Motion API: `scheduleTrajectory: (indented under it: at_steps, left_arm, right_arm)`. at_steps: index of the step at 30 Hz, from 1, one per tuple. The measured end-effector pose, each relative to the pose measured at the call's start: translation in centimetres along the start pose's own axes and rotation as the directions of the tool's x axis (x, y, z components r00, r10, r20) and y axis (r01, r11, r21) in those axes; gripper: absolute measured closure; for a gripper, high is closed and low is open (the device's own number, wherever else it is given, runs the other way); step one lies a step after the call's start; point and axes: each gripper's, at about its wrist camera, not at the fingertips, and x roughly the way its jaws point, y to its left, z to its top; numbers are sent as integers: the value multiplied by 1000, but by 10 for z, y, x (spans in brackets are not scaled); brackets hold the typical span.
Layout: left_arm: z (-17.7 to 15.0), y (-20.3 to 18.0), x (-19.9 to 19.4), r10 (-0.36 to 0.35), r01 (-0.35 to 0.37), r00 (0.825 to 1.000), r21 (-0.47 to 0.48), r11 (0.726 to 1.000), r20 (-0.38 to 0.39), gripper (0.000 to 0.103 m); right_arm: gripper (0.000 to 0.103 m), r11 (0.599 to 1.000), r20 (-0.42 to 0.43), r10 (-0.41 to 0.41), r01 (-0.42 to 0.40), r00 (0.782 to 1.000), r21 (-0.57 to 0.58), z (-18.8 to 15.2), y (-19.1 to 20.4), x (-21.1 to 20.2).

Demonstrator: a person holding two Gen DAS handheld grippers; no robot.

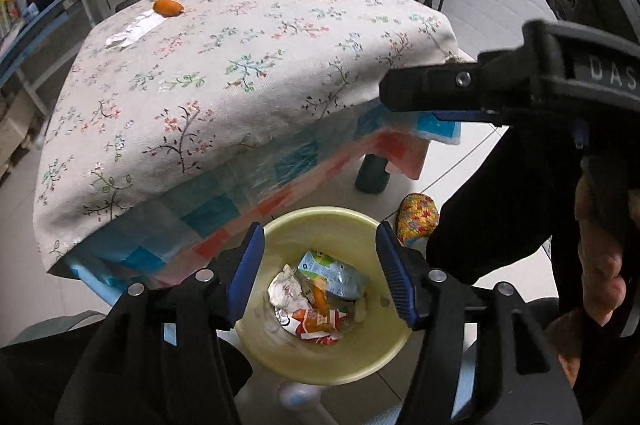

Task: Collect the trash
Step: 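Move both tools back over the table toward the napkin and peel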

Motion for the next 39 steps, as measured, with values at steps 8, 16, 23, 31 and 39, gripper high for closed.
scheduleTrajectory:
  at_steps: [8, 16, 23, 31, 39]
  left_arm:
    - [7, 16, -17, 83, -76, 990, -60, 995, 118, 35]
    - [24, 61, -38, 170, -117, 963, -244, 963, 209, 31]
    - [54, 105, -48, 224, -150, 946, -297, 943, 234, 29]
    - [85, 156, -42, 241, -138, 943, -393, 909, 227, 26]
    - [117, 188, -23, 261, -148, 941, -430, 890, 217, 24]
  right_arm:
    - [33, 1000, 33, -7, 7, 999, 2, 1, -3, -6]
    - [33, 996, 57, -28, 33, 998, -85, 7, 17, -7]
    - [33, 982, 74, -18, 31, 997, -188, 36, 41, 2]
    - [33, 958, 79, -24, 46, 997, -283, 86, 60, 27]
    - [34, 933, 58, -39, 58, 998, -356, 132, 82, 76]
